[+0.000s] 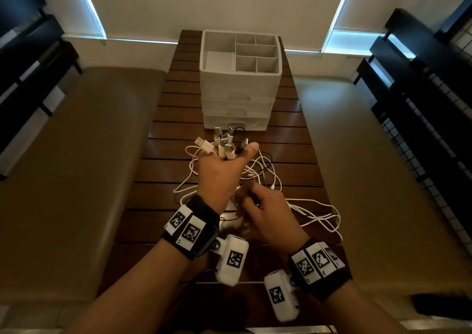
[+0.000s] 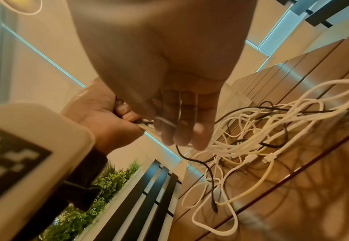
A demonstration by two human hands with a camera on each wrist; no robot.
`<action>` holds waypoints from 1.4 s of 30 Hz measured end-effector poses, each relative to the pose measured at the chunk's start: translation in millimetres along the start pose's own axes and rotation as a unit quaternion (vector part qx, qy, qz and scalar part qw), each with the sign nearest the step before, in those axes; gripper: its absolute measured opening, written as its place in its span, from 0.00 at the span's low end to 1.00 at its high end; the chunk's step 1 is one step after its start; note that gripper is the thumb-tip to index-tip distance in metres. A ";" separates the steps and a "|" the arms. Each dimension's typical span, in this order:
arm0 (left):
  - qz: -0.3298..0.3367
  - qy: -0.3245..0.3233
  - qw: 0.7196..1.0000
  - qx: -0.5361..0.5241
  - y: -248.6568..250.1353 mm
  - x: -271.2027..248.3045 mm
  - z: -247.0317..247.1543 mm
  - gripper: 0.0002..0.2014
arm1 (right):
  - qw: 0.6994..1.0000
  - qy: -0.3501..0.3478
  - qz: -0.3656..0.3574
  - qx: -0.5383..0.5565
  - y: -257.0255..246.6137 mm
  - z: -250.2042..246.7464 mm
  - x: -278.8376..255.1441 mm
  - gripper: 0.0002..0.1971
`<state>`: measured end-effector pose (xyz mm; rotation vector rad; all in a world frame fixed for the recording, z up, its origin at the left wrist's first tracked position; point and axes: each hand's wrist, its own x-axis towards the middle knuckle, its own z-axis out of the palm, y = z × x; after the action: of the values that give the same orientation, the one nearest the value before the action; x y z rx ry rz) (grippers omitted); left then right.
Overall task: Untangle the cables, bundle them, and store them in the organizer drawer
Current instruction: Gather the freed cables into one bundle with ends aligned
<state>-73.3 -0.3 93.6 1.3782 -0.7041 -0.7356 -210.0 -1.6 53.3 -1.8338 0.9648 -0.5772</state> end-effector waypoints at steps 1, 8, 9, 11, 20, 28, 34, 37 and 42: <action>-0.012 0.000 1.000 0.005 0.1 -0.5 0.9 0.13 | 1.000 0.000 -0.002 -0.014 2.1 2.4 2.9 0.06; -0.091 -0.022 0.991 0.090 7.4 7.6 -9.0 0.27 | 0.968 0.237 -0.070 -0.046 -7.0 -11.0 7.5 0.19; -0.090 -0.042 0.990 0.096 7.7 7.4 -11.2 0.29 | 0.961 0.265 -0.076 -0.016 -15.8 -20.3 10.5 0.20; -0.081 -0.076 0.992 0.064 6.9 6.0 -12.1 0.28 | 0.964 0.237 -0.116 -0.021 -32.5 -32.6 18.2 0.22; -0.044 -0.104 0.980 -0.166 33.0 6.8 -19.2 0.24 | 0.972 -0.201 -0.051 -0.115 -20.4 -50.8 49.8 0.16; -0.070 -0.153 0.967 -0.194 37.5 -5.9 -38.5 0.27 | 0.966 -0.239 0.008 -0.093 -12.8 -61.2 67.3 0.12; -0.063 -0.166 0.962 -0.209 45.7 -5.6 -41.6 0.27 | 0.948 -0.278 -0.053 -0.145 -24.4 -50.4 62.5 0.07; -0.065 -0.175 0.958 -0.217 46.2 -7.4 -43.9 0.28 | 0.960 -0.181 -0.059 -0.207 -11.0 -62.3 76.1 0.08; -0.082 -0.177 0.958 -0.211 43.2 -14.4 -51.4 0.28 | 0.934 -0.097 -0.080 -0.333 -3.0 -86.3 98.2 0.05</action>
<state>-38.6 44.0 133.0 0.9271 -0.6629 -1.2104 -215.2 -126.4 91.6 -2.5358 0.9481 -0.1514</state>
